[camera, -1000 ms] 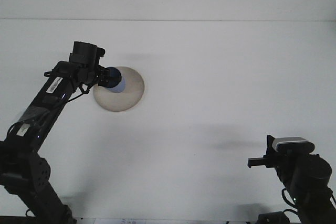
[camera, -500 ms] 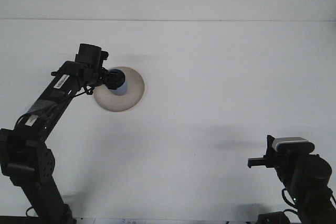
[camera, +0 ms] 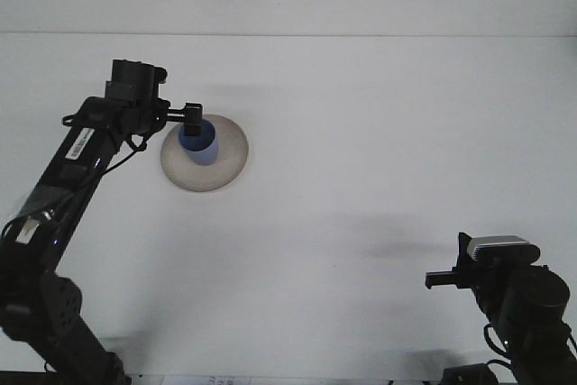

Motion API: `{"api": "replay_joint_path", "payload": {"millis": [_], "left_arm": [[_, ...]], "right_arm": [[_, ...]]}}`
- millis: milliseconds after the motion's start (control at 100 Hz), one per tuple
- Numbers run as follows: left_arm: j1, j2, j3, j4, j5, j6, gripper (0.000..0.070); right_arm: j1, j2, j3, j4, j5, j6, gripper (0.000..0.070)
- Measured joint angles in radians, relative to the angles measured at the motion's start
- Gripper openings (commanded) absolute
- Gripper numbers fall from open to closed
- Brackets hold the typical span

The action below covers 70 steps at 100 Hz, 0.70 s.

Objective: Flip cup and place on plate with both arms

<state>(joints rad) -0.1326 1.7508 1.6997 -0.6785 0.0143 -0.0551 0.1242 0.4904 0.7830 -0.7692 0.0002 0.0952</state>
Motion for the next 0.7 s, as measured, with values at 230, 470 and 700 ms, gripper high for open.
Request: {"api": "replay_joint_path", "payload": {"millis": [230,470,700], "left_arm": [[-0.01,-0.341,-0.243,0.155,0.0,-0.023,0.07],[-0.027,-0.729,-0.643,0.302,0.002,-0.045,0.07],[-0.027,-1.063,-0.945,0.326,0.002,-0.067,0.0566]], "right_arm": [[0.0,0.0,0.0,0.005,0.015,0.0,0.0],[0.0,0.0,0.0,0.006,0.029,0.0,0.0],[0.0,0.0,0.0,0.014,0.029,0.0,0.0]]}}
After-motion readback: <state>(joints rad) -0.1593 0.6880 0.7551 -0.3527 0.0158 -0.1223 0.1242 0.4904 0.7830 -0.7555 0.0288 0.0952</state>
